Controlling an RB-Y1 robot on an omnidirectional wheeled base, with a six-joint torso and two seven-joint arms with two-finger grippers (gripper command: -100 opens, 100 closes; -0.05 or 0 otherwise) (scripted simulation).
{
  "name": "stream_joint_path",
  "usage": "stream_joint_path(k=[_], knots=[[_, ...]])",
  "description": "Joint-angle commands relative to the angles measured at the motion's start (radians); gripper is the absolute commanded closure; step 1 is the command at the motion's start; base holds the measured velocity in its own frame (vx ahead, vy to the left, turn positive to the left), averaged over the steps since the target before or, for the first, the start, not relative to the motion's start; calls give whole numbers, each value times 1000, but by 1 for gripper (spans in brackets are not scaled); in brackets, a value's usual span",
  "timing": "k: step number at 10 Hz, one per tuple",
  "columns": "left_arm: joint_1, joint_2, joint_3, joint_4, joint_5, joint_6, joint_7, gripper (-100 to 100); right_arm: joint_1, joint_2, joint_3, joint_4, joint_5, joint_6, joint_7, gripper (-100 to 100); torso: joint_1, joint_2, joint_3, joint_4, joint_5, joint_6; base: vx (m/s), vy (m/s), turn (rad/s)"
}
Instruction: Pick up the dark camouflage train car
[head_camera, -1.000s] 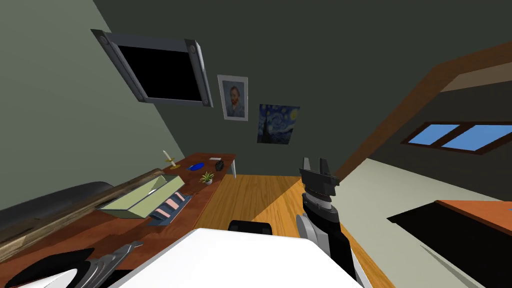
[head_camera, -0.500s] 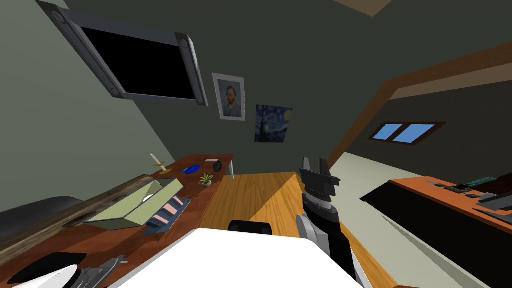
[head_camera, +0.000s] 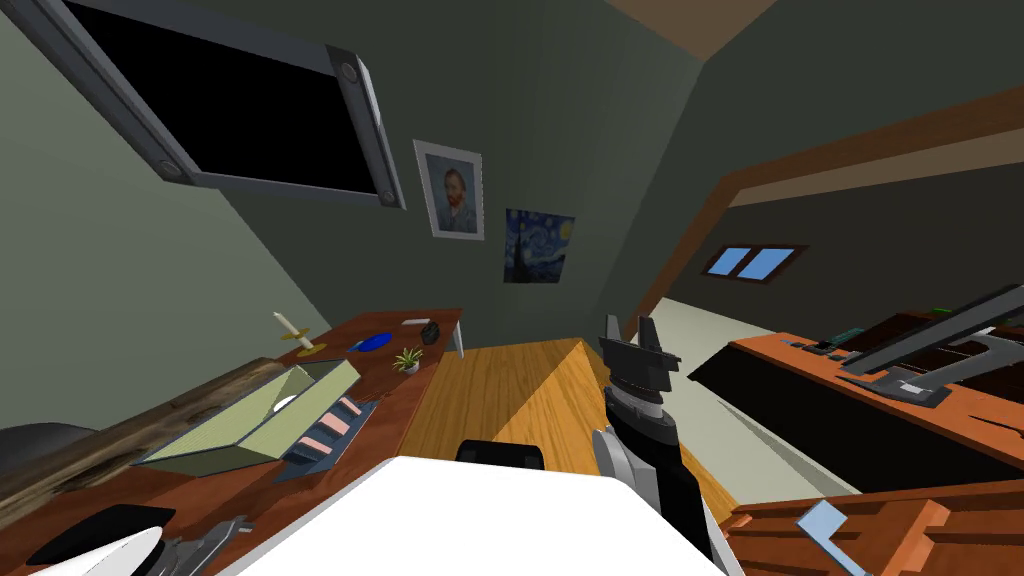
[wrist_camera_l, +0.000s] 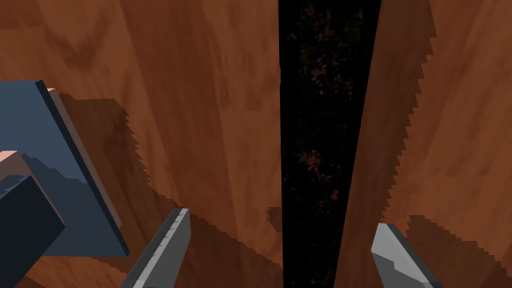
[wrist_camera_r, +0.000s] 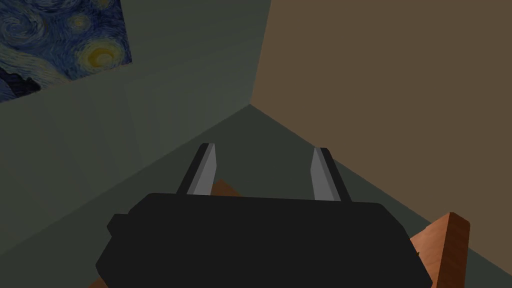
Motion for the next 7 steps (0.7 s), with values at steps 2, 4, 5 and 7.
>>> stream_joint_path(k=[2, 4, 5, 7], knots=[[-30, -47, 9, 52, -24, 24, 40, -100, 0, 0, 0, 0, 0, 0, 0, 0, 0, 2, 1, 1, 0, 0, -162, 11, -253], [-35, -54, 10, 59, -28, 26, 44, -100, 0, 0, 0, 0, 0, 0, 0, 0, 0, 2, 1, 1, 0, 0, -105, 6, -165], [-36, -56, 10, 61, -29, 28, 48, 100, 0, 0, 0, 0, 0, 0, 0, 0, 0, -2, -1, 0, 0, -1, -12, 1, 11], [-35, -56, 10, 62, -29, 29, 49, 100, 0, 0, 0, 0, 0, 0, 0, 0, 0, -7, -4, -1, 0, 0, -5, 0, 6]])
